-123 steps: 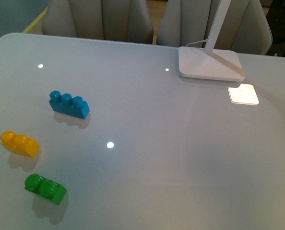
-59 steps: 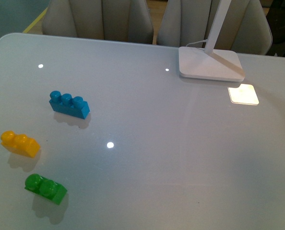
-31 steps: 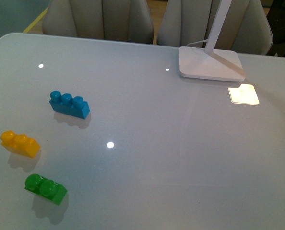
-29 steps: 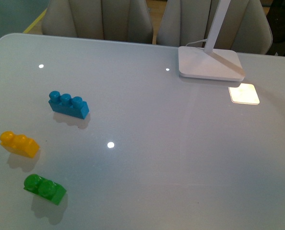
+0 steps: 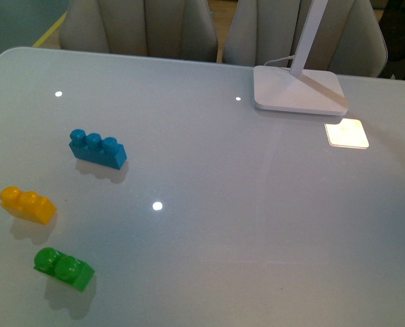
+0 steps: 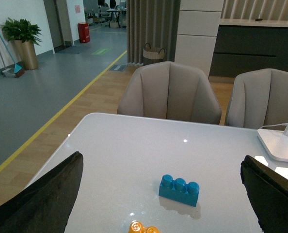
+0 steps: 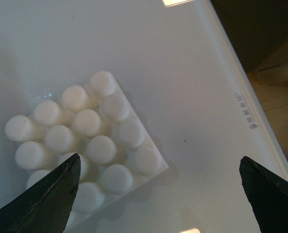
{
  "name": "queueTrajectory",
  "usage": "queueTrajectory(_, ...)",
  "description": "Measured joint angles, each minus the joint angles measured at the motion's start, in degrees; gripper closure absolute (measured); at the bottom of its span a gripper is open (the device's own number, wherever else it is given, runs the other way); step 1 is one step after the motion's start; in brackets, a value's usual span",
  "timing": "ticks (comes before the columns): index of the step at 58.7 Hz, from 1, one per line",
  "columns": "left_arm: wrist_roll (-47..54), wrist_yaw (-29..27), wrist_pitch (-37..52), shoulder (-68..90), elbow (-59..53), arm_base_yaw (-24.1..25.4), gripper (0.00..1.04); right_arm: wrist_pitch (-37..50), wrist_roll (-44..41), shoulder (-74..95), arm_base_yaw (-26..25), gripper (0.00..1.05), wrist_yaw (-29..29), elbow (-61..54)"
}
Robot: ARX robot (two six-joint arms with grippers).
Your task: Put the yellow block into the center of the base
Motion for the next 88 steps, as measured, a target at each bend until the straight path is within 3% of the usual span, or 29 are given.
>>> queueTrajectory(16,0.0,0.0,0.0,0.0,0.0,0.0,0.07,-4.8,-9.0,9.6,3.5,0.09,0.0,8.6)
queueTrajectory(40,0.0,0.0,0.0,0.0,0.0,0.0,0.07,-5.7,-10.2,16.8,5.4,0.09,-0.5,16.7)
queueTrajectory(68,0.0,0.0,0.0,0.0,0.0,0.0,0.07,1.8,-9.7,17.7,9.2,0.09,-1.7,9.0)
queueTrajectory(88,0.0,0.0,0.0,0.0,0.0,0.0,0.07,3.0,-12.8,13.9,21.1,0.09,-2.5,-0.9)
